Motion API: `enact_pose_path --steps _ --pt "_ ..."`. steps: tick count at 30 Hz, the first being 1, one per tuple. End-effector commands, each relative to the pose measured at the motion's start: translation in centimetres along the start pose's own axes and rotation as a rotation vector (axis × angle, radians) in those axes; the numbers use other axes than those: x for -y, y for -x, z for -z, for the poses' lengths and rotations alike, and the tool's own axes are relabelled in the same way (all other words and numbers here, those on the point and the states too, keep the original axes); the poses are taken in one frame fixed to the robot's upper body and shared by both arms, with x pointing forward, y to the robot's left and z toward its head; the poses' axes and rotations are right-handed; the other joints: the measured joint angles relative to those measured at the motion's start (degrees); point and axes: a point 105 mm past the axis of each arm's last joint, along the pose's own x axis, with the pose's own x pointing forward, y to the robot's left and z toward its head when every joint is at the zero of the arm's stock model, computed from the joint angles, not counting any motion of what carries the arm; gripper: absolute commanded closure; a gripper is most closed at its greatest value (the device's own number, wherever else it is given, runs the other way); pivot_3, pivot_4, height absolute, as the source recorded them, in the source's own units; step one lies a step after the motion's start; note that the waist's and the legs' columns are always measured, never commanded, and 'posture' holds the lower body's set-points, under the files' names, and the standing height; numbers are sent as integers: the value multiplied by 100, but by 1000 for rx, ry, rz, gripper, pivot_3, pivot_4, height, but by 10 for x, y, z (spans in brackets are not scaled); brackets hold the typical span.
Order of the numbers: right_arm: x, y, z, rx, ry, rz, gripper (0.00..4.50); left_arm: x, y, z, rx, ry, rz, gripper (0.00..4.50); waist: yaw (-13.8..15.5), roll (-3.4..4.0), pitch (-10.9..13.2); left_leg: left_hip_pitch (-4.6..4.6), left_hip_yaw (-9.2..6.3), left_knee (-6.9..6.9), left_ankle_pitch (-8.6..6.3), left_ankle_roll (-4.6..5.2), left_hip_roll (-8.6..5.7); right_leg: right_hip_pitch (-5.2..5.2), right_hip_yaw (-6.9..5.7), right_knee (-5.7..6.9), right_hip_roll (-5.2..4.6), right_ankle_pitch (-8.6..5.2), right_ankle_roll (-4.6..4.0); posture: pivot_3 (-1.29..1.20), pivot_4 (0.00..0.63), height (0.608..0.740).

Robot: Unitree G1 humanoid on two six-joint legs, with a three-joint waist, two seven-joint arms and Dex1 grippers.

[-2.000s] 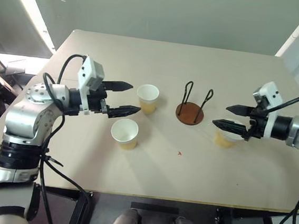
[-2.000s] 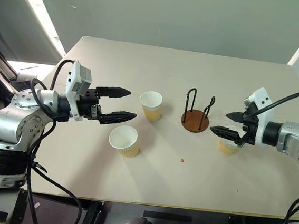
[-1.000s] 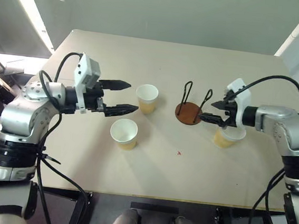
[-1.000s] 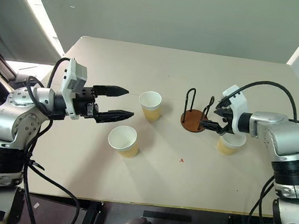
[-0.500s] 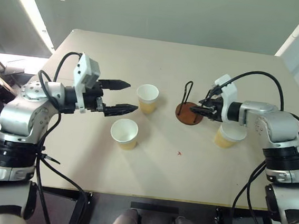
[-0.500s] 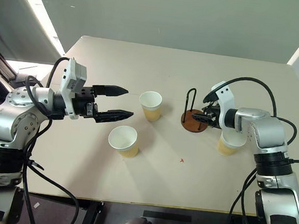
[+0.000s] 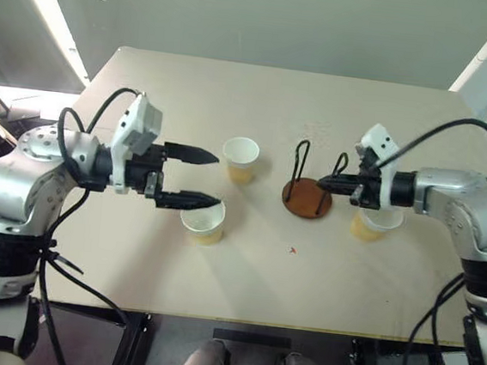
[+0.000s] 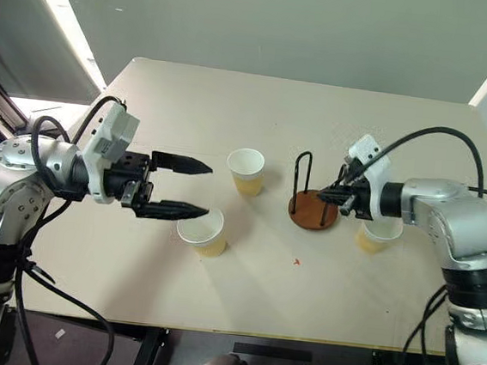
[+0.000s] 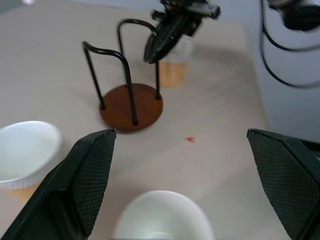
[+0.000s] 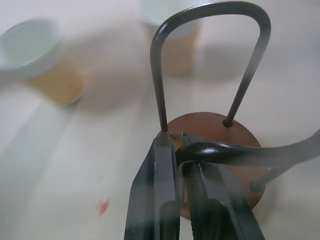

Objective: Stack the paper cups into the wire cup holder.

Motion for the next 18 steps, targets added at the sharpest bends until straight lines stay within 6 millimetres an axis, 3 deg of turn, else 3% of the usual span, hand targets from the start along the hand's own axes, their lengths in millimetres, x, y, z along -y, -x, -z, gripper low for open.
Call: enact_pose_path --steps 1,6,16,18 --pt "-29 7 -10 14 80 -120 4455 14 -4 -8 -8 -33 79 0 -8 0 0 1 0 1 0 0 0 0 0 0 0 0 0 0 150 740" --pt "-50 5 1 -29 112 -197 4455 16 -6 -8 -11 -36 94 0 -23 -1 0 10 3 2 1 -1 1 3 3 -2 0 -1 -1 0 150 740" --pt "-55 -10 17 -73 133 -215 4455 16 -5 -5 -20 -39 88 0 -31 -1 -1 11 3 2 1 0 1 3 4 -3 -1 -1 -1 0 150 740" --pt "-50 -14 26 -114 158 -191 3867 16 -4 -4 -23 -43 78 0 -35 -3 -2 13 3 2 1 0 2 3 4 -3 -1 -1 -1 0 150 740"
